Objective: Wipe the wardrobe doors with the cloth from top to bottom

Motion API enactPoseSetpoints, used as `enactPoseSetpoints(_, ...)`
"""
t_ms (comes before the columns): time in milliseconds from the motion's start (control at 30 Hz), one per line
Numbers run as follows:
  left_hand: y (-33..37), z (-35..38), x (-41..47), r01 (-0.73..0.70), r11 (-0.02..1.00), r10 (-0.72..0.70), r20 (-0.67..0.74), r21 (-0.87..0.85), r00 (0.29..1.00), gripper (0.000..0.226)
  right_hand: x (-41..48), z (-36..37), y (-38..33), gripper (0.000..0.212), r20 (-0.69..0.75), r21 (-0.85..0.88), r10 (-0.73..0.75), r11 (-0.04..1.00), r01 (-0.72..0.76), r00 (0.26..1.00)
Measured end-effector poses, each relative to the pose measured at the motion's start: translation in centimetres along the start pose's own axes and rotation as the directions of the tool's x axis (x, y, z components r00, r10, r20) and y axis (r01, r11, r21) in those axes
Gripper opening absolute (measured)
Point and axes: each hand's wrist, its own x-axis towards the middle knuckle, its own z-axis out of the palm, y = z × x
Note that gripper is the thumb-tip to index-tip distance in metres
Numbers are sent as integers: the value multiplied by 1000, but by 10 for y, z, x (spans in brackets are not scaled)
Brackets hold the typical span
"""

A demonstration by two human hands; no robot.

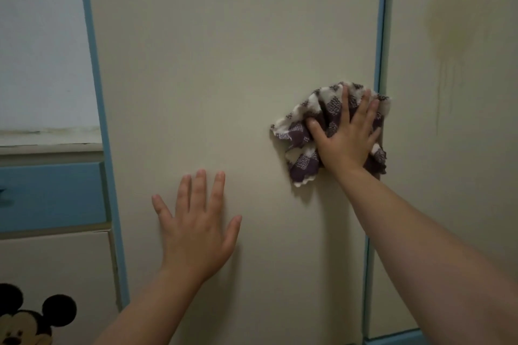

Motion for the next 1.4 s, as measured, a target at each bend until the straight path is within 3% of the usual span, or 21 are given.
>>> enactPoseSetpoints(100, -2, -4, 0, 21, 999, -23, -49, -33, 999, 69, 11, -3, -25, 100, 37, -63, -32, 997, 34, 999)
enactPoseSetpoints(267, -5, -10, 1, 1, 997, -14, -181, -71, 983, 71, -9, 14, -83, 102, 34, -122, -293, 948, 295, 956)
enactPoseSetpoints(367, -6, -12, 2, -37, 998, 23, -230, -55, 973, 74, -30, 27, -117, 100, 40, -125, -466, 875, 468, 884)
enactPoseSetpoints(500, -10, -12, 2, -26, 999, 17, -231, -36, 973, 75, -53, 41, -143, 91, 78, -176, -684, 707, 685, 726)
enactPoseSetpoints(733, -2, -13, 12, -16, 1000, 13, -214, -12, 977, 76, -41, 32, -146, 84, 158, -267, -752, 591, 761, 639)
enactPoseSetpoints(833, 2, -15, 29, 3, 1000, -3, -186, -1, 983, 75, -10, 14, -140, 87, 179, -180, -686, 682, 709, 705)
enactPoseSetpoints(933, 6, -16, 45, 8, 1000, -5, -135, 24, 991, 72, 29, -5, -124, 90, 145, -146, -547, 813, 564, 825)
enactPoseSetpoints(1100, 13, -13, 58, 14, 999, -11, -96, 40, 995, 72, 85, -31, -69, 89, 88, -107, -310, 942, 319, 947)
enactPoseSetpoints(1200, 18, -9, 60, 27, 999, -23, -106, 29, 994, 71, 102, -41, -40, 89, 54, -23, -172, 985, 173, 984)
enactPoseSetpoints(1400, 21, -7, 64, 39, 999, -32, -150, 39, 988, 68, 106, -42, -35, 87, 20, 15, -149, 989, 149, 989)
